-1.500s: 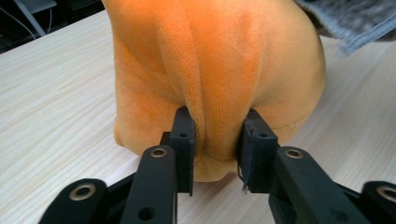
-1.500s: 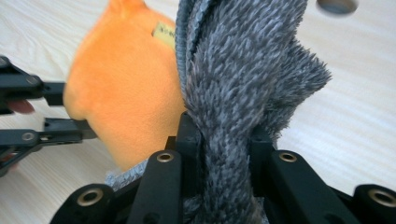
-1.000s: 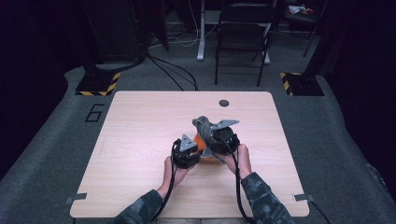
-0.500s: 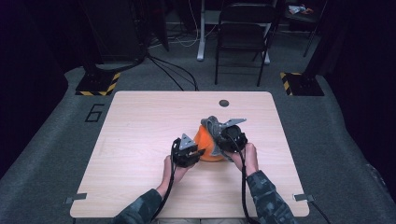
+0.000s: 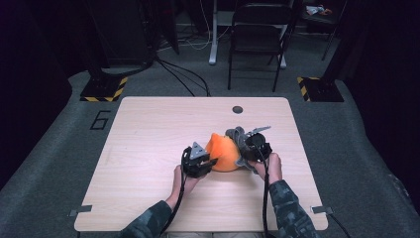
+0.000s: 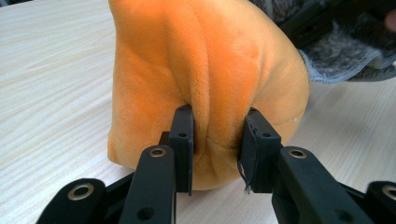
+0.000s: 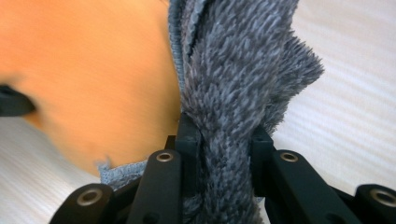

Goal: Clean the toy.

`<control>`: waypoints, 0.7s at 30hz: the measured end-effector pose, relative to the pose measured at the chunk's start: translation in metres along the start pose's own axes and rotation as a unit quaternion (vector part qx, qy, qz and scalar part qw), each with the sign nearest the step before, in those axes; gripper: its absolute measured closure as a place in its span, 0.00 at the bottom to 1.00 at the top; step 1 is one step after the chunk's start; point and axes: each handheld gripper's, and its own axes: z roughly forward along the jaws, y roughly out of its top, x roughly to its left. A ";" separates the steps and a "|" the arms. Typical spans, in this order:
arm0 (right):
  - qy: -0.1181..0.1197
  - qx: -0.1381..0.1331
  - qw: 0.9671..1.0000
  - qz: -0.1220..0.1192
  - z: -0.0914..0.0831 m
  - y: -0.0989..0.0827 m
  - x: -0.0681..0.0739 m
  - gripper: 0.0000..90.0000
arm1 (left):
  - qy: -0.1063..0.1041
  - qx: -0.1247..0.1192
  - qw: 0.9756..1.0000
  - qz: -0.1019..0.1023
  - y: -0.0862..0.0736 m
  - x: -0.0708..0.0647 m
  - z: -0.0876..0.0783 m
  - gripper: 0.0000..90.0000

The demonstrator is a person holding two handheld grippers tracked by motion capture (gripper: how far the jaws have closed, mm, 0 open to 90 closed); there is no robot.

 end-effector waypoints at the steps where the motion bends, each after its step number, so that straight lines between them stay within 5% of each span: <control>1: 0.004 0.004 1.000 0.005 0.002 -0.002 -0.003 0.81 | 0.000 0.000 1.000 0.000 0.000 0.000 0.000 0.77; 10: 0.003 0.059 0.998 0.023 0.032 -0.017 -0.018 0.81 | 0.001 -0.003 1.000 -0.007 -0.002 0.004 -0.001 0.77; 17: 0.003 -0.005 0.999 0.032 -0.003 -0.003 -0.021 0.81 | 0.002 -0.005 1.000 -0.006 -0.002 0.001 -0.001 0.76; 21: 0.032 -0.058 0.998 0.023 -0.029 0.011 -0.006 0.81 | 0.005 -0.009 1.000 -0.001 -0.001 -0.002 0.000 0.76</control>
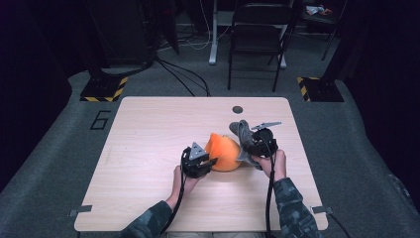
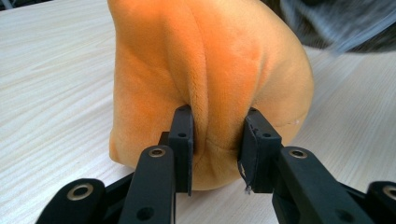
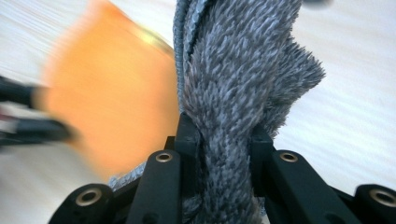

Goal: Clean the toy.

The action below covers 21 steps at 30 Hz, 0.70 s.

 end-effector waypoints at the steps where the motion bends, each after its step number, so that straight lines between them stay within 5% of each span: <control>1: 0.005 -0.012 1.000 -0.009 -0.004 0.003 0.006 0.81 | -0.001 0.002 1.000 0.003 0.000 -0.001 0.000 0.76; 4: 0.031 -0.033 0.999 -0.027 -0.008 0.010 0.025 0.81 | 0.001 0.002 1.000 0.009 0.001 -0.003 -0.001 0.76; 8: 0.032 -0.042 0.998 -0.045 -0.006 0.014 0.048 0.81 | 0.002 0.002 1.000 0.008 0.002 -0.006 0.000 0.76; 15: 0.031 -0.070 0.996 -0.038 0.003 0.020 0.060 0.81 | 0.005 0.002 1.000 0.019 0.003 -0.011 0.000 0.76; 21: 0.015 -0.067 0.996 -0.061 0.015 0.019 0.068 0.79 | 0.008 0.004 1.000 0.025 0.003 -0.012 0.000 0.76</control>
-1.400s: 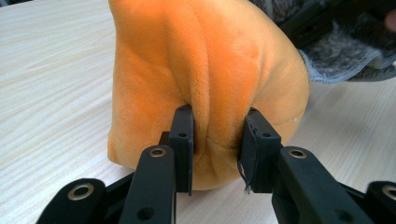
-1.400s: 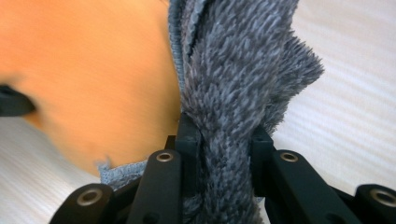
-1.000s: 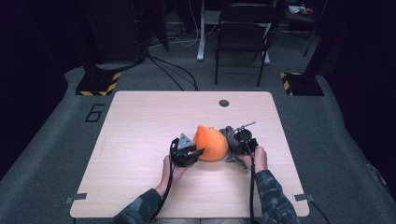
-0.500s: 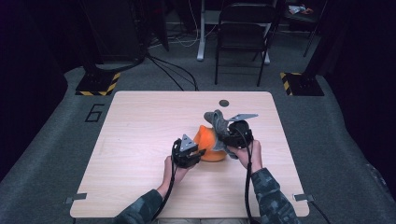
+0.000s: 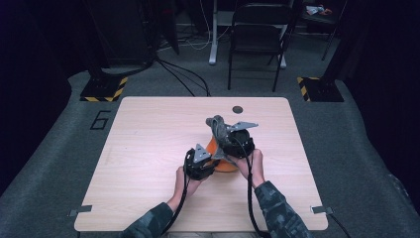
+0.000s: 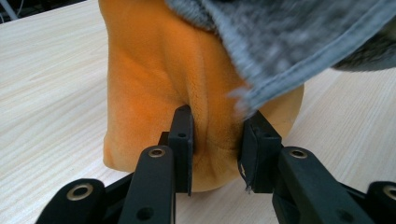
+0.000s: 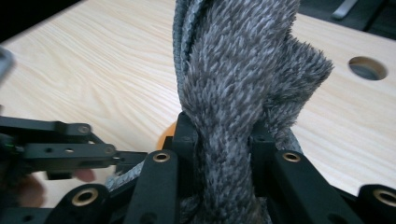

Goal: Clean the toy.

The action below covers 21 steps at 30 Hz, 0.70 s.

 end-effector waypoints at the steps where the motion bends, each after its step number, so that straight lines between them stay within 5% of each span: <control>1: -0.010 0.005 1.000 -0.007 0.002 -0.001 0.003 0.79 | -0.001 0.002 1.000 0.001 0.000 0.000 0.000 0.76; 8: -0.048 0.021 0.997 -0.055 0.004 -0.007 0.005 0.80 | -0.007 0.008 1.000 0.000 0.000 0.000 0.002 0.76; 13: -0.058 0.035 0.997 -0.046 0.000 -0.012 -0.004 0.80 | -0.011 0.007 1.000 -0.004 0.000 0.003 0.002 0.76; 21: -0.054 0.055 0.997 0.008 -0.007 -0.029 -0.036 0.80 | -0.013 0.002 1.000 -0.010 -0.001 0.005 0.003 0.76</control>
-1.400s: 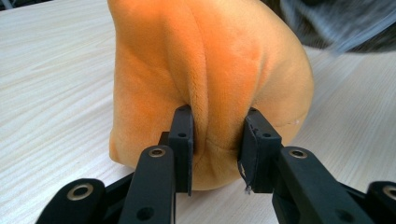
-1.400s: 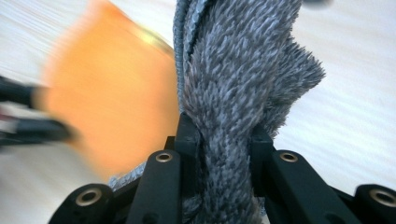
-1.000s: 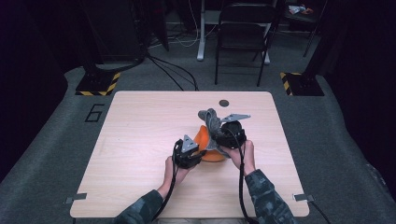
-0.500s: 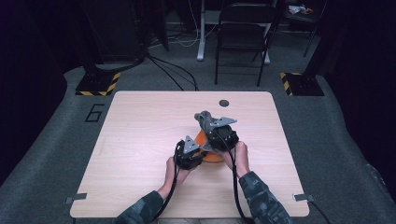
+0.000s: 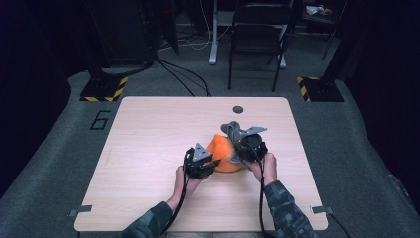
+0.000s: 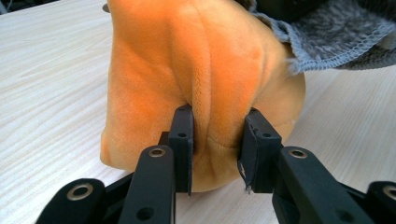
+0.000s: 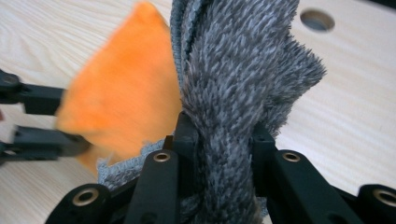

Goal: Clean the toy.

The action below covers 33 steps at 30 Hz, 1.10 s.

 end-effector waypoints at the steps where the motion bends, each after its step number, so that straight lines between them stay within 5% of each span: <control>1: 0.008 0.000 1.000 0.011 0.002 -0.002 -0.005 0.80 | 0.000 0.000 1.000 0.000 0.000 0.000 0.000 0.76; 13: 0.040 0.033 0.997 0.051 0.017 -0.020 -0.029 0.76 | -0.001 0.000 1.000 0.002 0.000 0.001 0.001 0.76; 20: 0.029 0.052 0.997 0.059 0.025 -0.028 -0.036 0.79 | -0.001 -0.003 1.000 -0.001 -0.001 0.002 0.000 0.76; 27: 0.009 0.099 0.994 0.052 0.047 -0.040 -0.036 0.80 | -0.006 -0.004 1.000 -0.018 -0.003 0.010 -0.002 0.76; 30: 0.002 0.089 0.995 0.051 0.040 -0.033 -0.036 0.80 | -0.006 -0.005 1.000 -0.023 -0.004 0.014 -0.003 0.76; 33: -0.001 0.039 0.997 0.061 0.019 -0.022 -0.039 0.80 | -0.006 -0.006 1.000 -0.025 -0.005 0.015 -0.003 0.76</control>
